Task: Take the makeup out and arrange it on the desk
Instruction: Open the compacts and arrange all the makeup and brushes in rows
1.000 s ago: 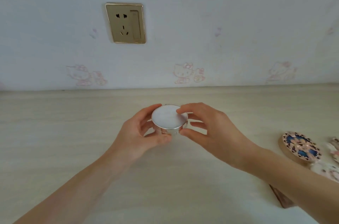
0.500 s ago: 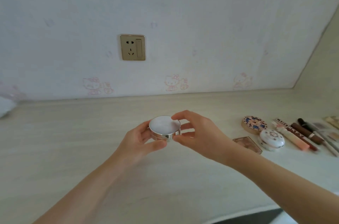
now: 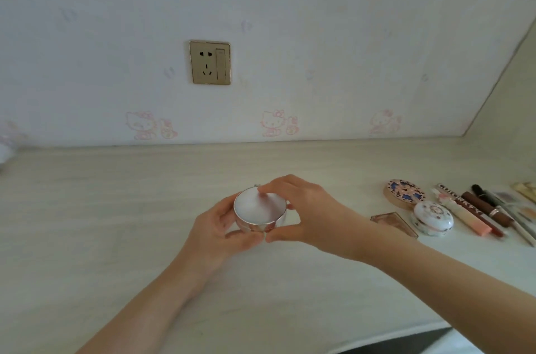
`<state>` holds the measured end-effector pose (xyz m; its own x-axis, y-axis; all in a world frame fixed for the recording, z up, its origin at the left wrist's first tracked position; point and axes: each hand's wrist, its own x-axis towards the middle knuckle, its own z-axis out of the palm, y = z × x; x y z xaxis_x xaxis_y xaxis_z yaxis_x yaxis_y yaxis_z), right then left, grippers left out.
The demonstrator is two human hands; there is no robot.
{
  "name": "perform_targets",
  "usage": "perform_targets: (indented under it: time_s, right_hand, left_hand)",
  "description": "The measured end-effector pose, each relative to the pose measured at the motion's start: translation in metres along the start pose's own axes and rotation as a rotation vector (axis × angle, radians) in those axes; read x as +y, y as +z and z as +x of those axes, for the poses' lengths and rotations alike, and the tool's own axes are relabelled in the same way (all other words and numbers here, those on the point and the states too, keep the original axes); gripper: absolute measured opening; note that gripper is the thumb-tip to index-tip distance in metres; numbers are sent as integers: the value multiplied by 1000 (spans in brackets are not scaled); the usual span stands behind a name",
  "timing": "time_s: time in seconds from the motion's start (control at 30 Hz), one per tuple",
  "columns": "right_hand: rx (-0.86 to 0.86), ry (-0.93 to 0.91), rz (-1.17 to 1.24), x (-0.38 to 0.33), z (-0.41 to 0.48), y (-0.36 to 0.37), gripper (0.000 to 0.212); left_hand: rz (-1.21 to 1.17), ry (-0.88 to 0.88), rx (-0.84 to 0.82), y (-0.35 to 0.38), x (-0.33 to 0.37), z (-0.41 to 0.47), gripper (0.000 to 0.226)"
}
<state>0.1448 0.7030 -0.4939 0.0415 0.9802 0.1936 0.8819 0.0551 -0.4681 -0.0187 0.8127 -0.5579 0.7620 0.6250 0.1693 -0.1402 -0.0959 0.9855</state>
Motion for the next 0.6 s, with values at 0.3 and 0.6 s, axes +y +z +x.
perform_targets:
  time_s: [0.3,0.6]
  right_hand:
    - [-99,90,4,-2,3,-10,89]
    - [-100,131,36,-4,6,-8,78]
  left_hand:
    - [22,27,0,2,1,-1,71]
    - [49,22,26,2,0,-1,69]
